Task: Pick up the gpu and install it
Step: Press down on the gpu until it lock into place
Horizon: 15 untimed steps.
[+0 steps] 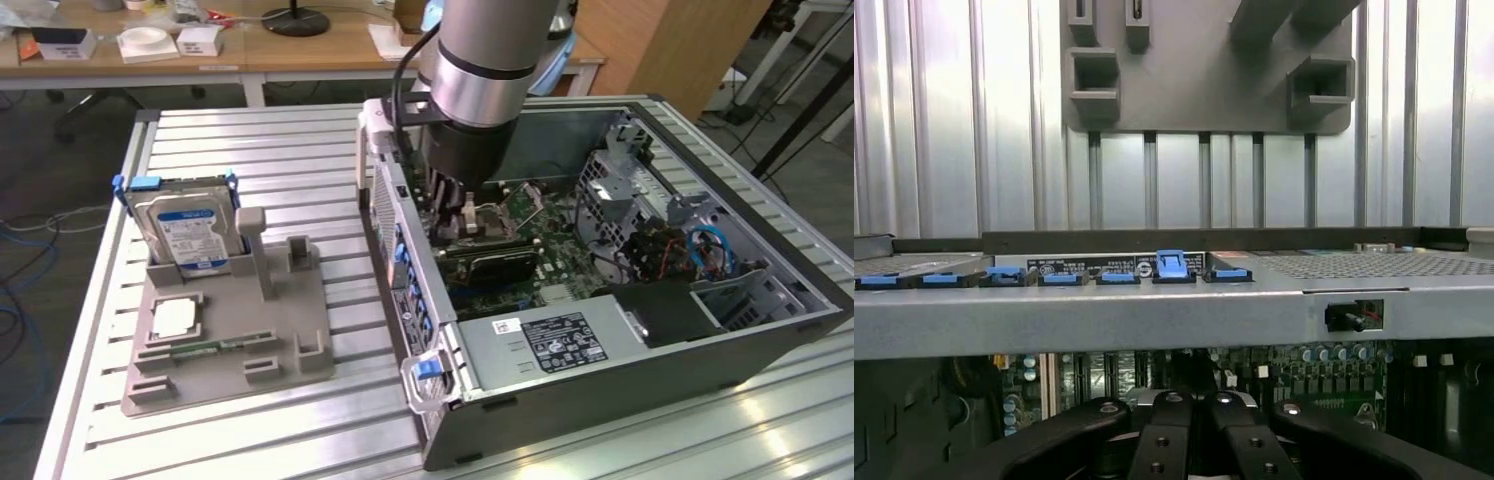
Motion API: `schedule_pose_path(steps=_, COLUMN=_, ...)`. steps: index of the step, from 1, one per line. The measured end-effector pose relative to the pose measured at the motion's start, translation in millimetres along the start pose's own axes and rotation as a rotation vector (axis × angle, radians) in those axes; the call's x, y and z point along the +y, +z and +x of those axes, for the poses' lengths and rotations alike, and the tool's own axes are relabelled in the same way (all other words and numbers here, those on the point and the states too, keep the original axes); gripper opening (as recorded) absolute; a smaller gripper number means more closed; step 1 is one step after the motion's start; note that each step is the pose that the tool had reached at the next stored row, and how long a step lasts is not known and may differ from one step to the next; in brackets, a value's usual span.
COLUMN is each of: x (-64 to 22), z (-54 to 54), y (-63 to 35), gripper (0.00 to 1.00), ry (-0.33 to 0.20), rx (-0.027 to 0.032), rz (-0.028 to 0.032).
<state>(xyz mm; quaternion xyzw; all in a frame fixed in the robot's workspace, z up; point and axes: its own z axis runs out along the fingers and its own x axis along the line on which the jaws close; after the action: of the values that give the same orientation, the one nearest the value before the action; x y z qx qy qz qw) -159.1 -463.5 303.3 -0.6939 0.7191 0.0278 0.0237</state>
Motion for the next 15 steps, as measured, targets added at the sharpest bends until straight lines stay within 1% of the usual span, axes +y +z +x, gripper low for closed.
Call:
schedule_pose_path(steps=2, x=2.5, z=0.1, y=-0.1, gripper=0.11, ry=0.0, rx=0.0001, rz=-0.0001)
schedule_pose_path(steps=5, x=10.1, z=0.4, y=-0.1, gripper=0.11, ry=0.0, rx=0.0002, rz=-0.0001)
schedule_pose_path(steps=7, x=13.5, z=0.5, y=-0.1, gripper=0.11, ry=0.0, rx=0.0003, rz=-0.0001)
schedule_pose_path(steps=9, x=13.8, z=0.4, y=-0.1, gripper=0.11, ry=0.0, rx=0.0002, rz=-0.0001)
schedule_pose_path(steps=11, x=14.5, z=0.6, y=0.4, gripper=0.11, ry=0.0, rx=0.0001, rz=0.0025)
schedule_pose_path(steps=15, x=15.2, z=2.4, y=2.7, gripper=0.11, ry=0.0, rx=0.0013, rz=0.0025)
